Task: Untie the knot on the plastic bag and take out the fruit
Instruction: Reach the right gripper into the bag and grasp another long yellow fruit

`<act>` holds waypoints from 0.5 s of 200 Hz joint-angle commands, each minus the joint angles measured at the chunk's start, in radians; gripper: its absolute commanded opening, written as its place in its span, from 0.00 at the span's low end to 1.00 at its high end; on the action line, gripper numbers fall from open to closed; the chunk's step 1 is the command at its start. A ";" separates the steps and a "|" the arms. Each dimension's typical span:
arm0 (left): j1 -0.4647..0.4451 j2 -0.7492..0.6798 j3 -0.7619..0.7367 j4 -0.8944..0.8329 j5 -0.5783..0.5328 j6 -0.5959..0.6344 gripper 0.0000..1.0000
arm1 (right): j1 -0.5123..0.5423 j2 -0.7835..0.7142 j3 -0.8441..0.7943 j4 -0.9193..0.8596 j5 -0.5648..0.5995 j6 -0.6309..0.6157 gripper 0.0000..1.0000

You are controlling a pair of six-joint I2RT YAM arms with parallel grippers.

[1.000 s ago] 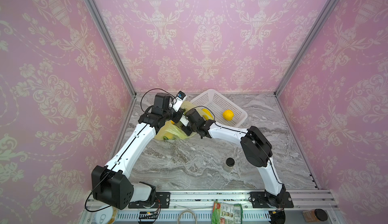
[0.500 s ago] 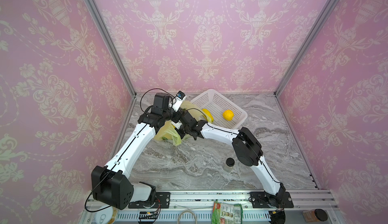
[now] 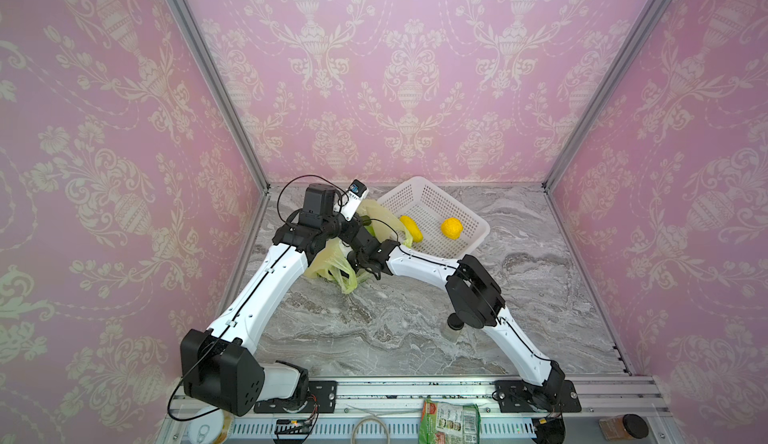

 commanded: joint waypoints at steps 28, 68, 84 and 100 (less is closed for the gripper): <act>-0.009 -0.011 0.017 -0.026 0.034 -0.023 0.12 | 0.007 0.057 0.103 -0.107 0.001 0.035 0.75; -0.009 -0.009 0.017 -0.027 0.033 -0.021 0.11 | 0.009 0.114 0.212 -0.212 -0.035 0.016 0.72; -0.008 -0.012 0.017 -0.026 0.034 -0.021 0.12 | 0.016 0.140 0.261 -0.263 -0.031 -0.002 0.75; -0.010 -0.016 0.017 -0.025 0.034 -0.021 0.11 | 0.025 0.160 0.297 -0.299 -0.024 -0.018 0.76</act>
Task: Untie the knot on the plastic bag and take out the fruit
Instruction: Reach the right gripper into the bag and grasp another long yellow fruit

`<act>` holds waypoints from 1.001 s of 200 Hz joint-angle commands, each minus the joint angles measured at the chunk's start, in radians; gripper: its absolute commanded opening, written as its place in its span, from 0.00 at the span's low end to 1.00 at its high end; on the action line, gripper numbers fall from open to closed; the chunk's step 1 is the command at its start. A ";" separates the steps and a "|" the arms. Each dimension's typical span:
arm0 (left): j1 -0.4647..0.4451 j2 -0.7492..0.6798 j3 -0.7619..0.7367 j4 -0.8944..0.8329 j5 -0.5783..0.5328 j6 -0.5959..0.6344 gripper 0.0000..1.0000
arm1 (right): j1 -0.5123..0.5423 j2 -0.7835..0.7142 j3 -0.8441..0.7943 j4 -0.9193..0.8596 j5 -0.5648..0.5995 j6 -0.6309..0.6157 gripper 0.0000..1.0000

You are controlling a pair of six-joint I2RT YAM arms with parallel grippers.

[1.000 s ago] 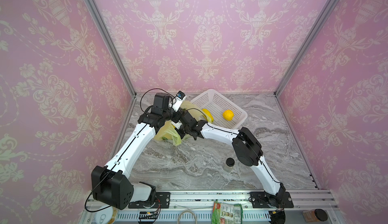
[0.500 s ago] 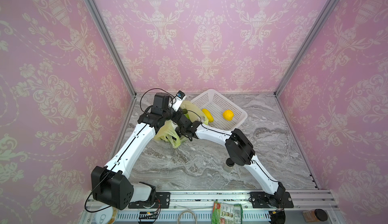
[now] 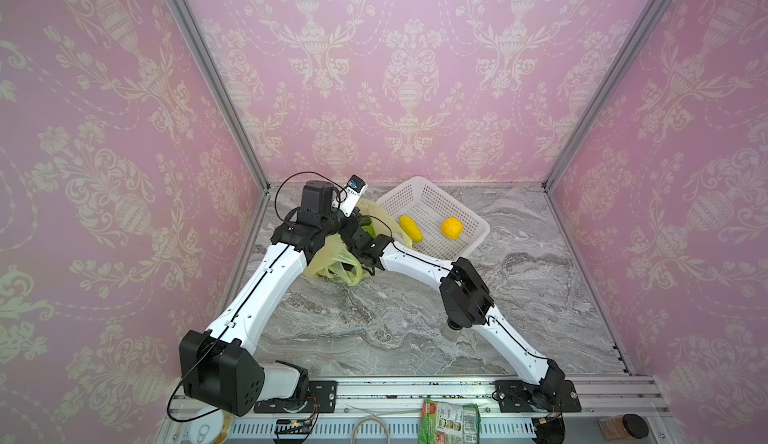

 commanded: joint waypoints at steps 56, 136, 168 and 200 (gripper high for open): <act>-0.012 -0.018 0.006 -0.057 0.033 -0.023 0.12 | 0.038 0.066 0.093 -0.160 0.015 -0.055 0.66; -0.012 -0.024 0.007 -0.057 0.032 -0.023 0.12 | 0.037 -0.199 -0.266 0.036 0.101 -0.057 0.39; -0.011 -0.023 0.006 -0.059 0.031 -0.023 0.12 | 0.037 -0.398 -0.534 0.217 0.111 -0.074 0.37; -0.012 -0.028 0.007 -0.057 0.032 -0.025 0.12 | 0.035 -0.561 -0.733 0.333 0.166 -0.112 0.36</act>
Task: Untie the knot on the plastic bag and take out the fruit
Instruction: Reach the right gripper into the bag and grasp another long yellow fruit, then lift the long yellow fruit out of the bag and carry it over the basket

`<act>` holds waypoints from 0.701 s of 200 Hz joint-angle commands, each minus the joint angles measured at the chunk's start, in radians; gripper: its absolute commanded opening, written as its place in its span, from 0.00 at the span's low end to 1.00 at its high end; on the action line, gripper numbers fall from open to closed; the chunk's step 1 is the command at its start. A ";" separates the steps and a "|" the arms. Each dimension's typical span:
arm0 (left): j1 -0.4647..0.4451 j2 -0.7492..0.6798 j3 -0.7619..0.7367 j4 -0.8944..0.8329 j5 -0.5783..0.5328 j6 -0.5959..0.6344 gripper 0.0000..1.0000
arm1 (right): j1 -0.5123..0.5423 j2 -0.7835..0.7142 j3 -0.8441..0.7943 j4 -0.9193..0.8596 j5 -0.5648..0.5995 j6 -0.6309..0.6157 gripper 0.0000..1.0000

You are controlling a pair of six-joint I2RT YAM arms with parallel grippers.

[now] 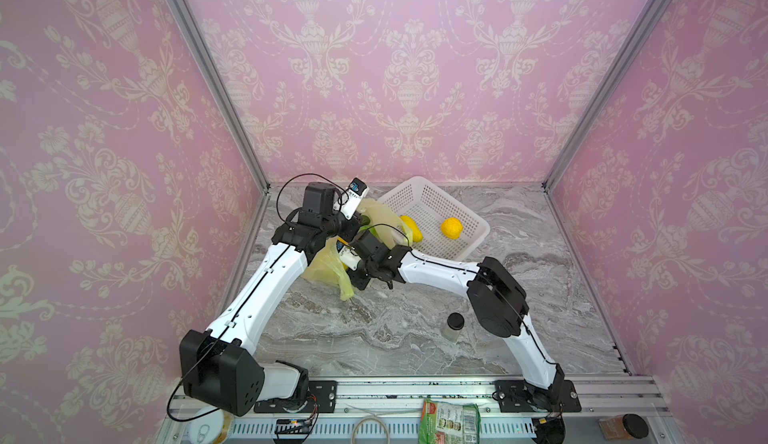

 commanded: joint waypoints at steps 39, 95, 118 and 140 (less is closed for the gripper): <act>-0.005 -0.033 0.007 -0.017 0.032 -0.025 0.13 | -0.012 -0.257 -0.295 0.246 0.110 -0.130 0.34; -0.004 -0.031 0.006 -0.016 0.030 -0.026 0.13 | -0.062 -0.450 -0.498 0.336 0.168 -0.174 0.31; -0.005 -0.026 0.006 -0.019 0.029 -0.026 0.13 | -0.066 -0.557 -0.616 0.407 0.153 -0.178 0.32; -0.005 -0.026 0.005 -0.017 0.027 -0.025 0.13 | -0.071 -0.658 -0.711 0.473 0.145 -0.174 0.31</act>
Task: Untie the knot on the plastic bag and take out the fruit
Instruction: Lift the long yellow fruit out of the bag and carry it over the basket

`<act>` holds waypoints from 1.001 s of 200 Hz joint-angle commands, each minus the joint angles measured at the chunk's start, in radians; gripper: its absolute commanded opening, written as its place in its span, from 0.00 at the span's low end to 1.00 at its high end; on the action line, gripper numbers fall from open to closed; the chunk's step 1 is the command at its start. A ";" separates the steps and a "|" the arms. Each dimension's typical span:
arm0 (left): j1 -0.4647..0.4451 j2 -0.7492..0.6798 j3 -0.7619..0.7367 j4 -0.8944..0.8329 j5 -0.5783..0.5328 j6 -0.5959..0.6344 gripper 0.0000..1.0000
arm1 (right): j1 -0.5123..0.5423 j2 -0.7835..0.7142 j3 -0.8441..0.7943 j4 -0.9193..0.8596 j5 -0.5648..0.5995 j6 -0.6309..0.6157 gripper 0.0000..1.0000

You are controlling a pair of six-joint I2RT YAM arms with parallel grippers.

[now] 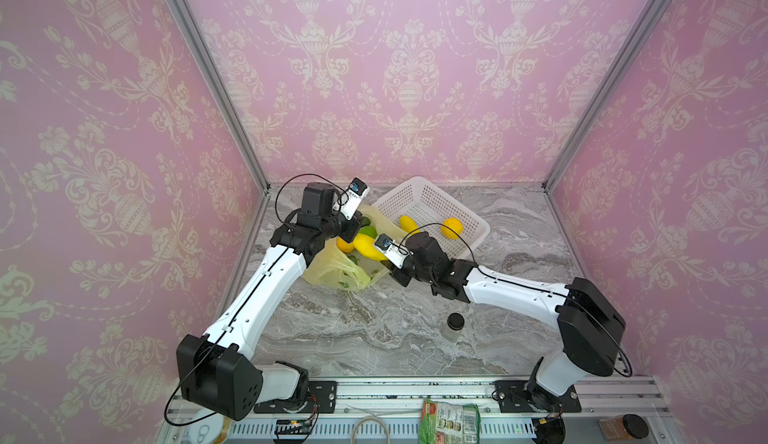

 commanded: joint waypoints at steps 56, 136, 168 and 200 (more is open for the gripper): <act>0.001 -0.006 0.005 -0.019 0.011 -0.018 0.13 | -0.129 -0.334 -0.323 0.386 -0.067 0.142 0.27; 0.001 -0.005 0.004 -0.018 0.011 -0.020 0.13 | -0.376 -0.335 -0.361 0.481 -0.095 0.461 0.28; 0.001 -0.006 0.004 -0.021 0.012 -0.021 0.13 | -0.474 -0.177 -0.172 0.222 -0.038 0.587 0.27; 0.001 -0.004 0.004 -0.019 0.012 -0.021 0.13 | -0.540 0.078 0.089 -0.092 -0.062 0.634 0.25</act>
